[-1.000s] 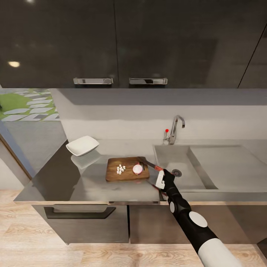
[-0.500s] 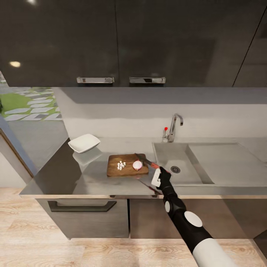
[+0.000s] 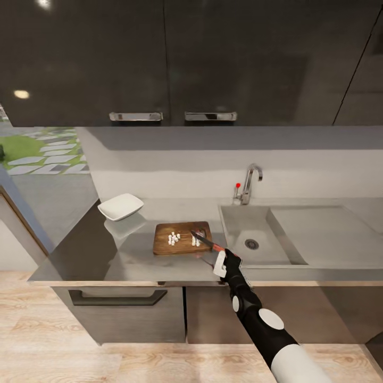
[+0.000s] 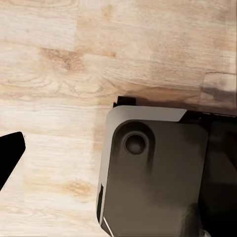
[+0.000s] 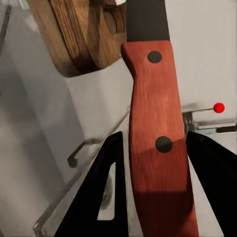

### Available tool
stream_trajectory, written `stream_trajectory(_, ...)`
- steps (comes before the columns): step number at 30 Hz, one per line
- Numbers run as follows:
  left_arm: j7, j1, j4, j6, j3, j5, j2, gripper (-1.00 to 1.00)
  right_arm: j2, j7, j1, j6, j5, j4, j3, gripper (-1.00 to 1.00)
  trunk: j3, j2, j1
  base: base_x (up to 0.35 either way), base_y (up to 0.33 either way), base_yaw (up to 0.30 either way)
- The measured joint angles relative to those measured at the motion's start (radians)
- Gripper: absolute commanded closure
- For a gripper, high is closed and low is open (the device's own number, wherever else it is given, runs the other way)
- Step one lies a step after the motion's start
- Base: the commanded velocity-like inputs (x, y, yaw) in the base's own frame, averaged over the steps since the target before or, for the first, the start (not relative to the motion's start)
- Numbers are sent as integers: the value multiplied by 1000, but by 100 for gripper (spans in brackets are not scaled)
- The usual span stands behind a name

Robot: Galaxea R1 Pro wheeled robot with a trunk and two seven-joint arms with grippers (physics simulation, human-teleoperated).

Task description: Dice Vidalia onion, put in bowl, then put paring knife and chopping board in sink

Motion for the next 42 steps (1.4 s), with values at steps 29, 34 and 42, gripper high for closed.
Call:
stream_trajectory(29, 0, 0, -4, -1, 1, 0, 1, -100, 101, 588, 0, 169, -479, -526, -443, 100, 0, 1, 1, 4, 3, 0)
stream_trajectory(34, 0, 0, -4, -1, 2, -1, 6, -100, 101, 399, 0, 231, -480, -357, -445, 100, 0, 1, 1, 0, 0, 0)
stream_trajectory(42, -2, 0, -5, -4, 3, -1, -28, -100, 101, 343, 0, 543, -642, -561, -448, 100, 0, 1, 1, 0, 0, 0)
